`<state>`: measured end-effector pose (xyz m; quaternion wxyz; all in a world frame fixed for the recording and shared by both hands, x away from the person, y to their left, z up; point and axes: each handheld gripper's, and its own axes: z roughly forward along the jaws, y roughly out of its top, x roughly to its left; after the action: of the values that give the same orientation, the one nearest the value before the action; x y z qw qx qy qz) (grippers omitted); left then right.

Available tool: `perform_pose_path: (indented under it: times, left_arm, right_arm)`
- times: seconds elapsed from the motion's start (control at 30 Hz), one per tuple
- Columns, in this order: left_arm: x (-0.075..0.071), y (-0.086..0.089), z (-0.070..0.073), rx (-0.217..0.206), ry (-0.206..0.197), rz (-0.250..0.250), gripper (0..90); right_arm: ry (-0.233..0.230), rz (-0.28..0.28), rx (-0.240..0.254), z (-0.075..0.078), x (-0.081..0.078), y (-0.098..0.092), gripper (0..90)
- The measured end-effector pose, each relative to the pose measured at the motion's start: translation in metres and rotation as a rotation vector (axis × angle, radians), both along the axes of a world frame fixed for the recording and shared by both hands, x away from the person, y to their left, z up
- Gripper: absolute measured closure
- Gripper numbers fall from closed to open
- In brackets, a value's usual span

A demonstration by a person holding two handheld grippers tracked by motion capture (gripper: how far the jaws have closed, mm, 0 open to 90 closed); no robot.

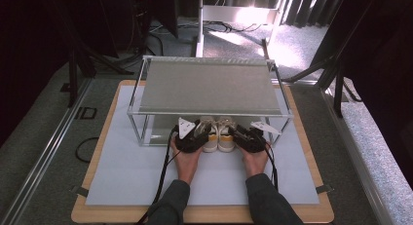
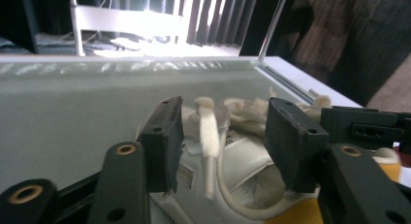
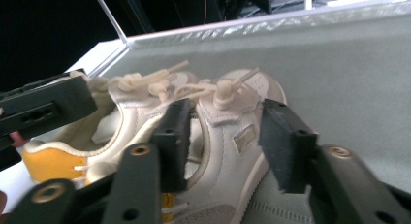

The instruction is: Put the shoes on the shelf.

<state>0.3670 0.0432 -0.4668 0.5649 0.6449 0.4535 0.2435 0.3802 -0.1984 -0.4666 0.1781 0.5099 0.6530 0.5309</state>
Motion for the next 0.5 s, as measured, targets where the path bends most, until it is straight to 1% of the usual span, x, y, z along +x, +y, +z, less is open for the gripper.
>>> perform_pose_path:
  times: [0.07,0.1,0.13,0.2,0.27,0.33,0.37,0.47,0.5]
  left_arm:
    - [-0.003,0.0,0.001,-0.014,-0.007,-0.005,46.2]
    - [-0.004,0.001,0.002,-0.012,-0.014,-0.012,45.5]
    - [-0.006,0.001,0.003,-0.004,-0.017,-0.015,44.7]
    - [-0.009,0.003,0.005,-0.005,-0.024,-0.022,43.3]
    - [-0.012,0.004,0.006,-0.008,-0.032,-0.028,41.7]
    - [-0.016,0.005,0.009,-0.02,-0.03,-0.045,39.1]
    - [-0.018,0.006,0.01,-0.016,-0.034,-0.046,37.4]
    - [-0.023,0.006,0.012,-0.023,-0.036,-0.058,32.1]
    - [-0.025,0.007,0.013,-0.014,-0.036,-0.067,30.8]
  right_arm:
    - [-0.014,0.006,0.009,0.002,-0.003,0.0,50.4]
    - [-0.033,0.014,-0.002,0.003,-0.003,-0.001,48.9]
    - [-0.039,0.019,-0.005,0.005,-0.005,0.0,47.5]
    - [-0.053,0.028,-0.014,0.009,-0.01,0.001,44.0]
    - [-0.061,0.033,-0.017,0.012,-0.012,0.002,41.0]
    - [-0.067,0.045,-0.014,0.014,-0.016,0.003,38.9]
    - [-0.071,0.053,-0.016,0.015,-0.018,0.003,38.1]
    - [-0.085,0.073,-0.024,0.018,-0.025,0.003,35.6]
    - [-0.089,0.075,-0.027,0.019,-0.027,0.003,34.3]
